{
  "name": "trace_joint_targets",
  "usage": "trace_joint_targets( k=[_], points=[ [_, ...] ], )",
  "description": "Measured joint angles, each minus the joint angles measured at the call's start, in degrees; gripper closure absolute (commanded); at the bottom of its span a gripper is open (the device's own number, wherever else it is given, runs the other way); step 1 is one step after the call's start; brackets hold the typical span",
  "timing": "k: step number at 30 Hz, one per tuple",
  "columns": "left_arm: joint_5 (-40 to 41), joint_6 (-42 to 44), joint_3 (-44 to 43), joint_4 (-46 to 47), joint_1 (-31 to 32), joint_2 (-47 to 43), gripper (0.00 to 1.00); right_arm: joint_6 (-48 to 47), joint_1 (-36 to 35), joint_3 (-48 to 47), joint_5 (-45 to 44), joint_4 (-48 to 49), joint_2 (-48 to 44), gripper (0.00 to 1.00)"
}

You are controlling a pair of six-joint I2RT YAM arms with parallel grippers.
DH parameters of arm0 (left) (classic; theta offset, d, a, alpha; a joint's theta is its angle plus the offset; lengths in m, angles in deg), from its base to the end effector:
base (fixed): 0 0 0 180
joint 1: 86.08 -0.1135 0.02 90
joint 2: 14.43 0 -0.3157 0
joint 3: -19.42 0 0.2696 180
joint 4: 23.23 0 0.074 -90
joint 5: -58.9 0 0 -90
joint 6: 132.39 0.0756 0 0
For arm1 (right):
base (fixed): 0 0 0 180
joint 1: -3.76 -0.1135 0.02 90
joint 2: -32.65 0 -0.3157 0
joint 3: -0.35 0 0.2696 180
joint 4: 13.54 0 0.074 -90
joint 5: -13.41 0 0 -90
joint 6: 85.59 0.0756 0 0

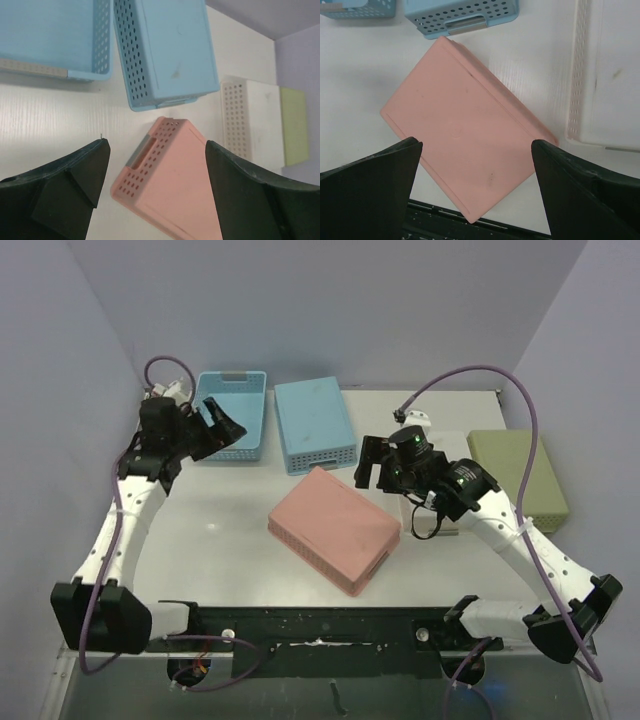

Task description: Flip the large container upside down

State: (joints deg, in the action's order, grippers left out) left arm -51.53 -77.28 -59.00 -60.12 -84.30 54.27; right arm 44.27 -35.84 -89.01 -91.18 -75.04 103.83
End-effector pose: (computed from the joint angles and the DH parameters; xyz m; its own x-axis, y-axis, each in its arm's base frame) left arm 0.2989 -0.0357 0.3870 -0.5686 -0.5186 -0.6386 0.0174 0.7685 -0.6396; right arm 0.2289 0.1647 0.3955 -0.7106 0.2171 -0.6692 -0.0263 0.9423 0.3336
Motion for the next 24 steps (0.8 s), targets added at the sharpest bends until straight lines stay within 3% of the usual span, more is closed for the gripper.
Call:
trace_joint_targets(
  k=[8,13,20,24],
  points=[
    [16.6,7.6,-6.9,-0.1,10.7,18.1,0.24,2.3,0.0,1.1,-2.9,-1.2,-4.9,0.02],
    [19.4,11.0,-21.6,-2.8,10.9,33.7,0.31,2.8,0.0,2.1,-4.2,-3.0,-6.9,0.02],
    [19.8,14.2,-32.3,-6.6,10.9,46.1,0.39,3.1,0.3,3.3,-5.6,-5.4,-9.4,0.02],
    [20.0,16.2,-42.0,-9.0,10.9,54.7,0.51,3.8,0.6,3.6,-5.9,-6.6,-11.1,0.02]
  ],
)
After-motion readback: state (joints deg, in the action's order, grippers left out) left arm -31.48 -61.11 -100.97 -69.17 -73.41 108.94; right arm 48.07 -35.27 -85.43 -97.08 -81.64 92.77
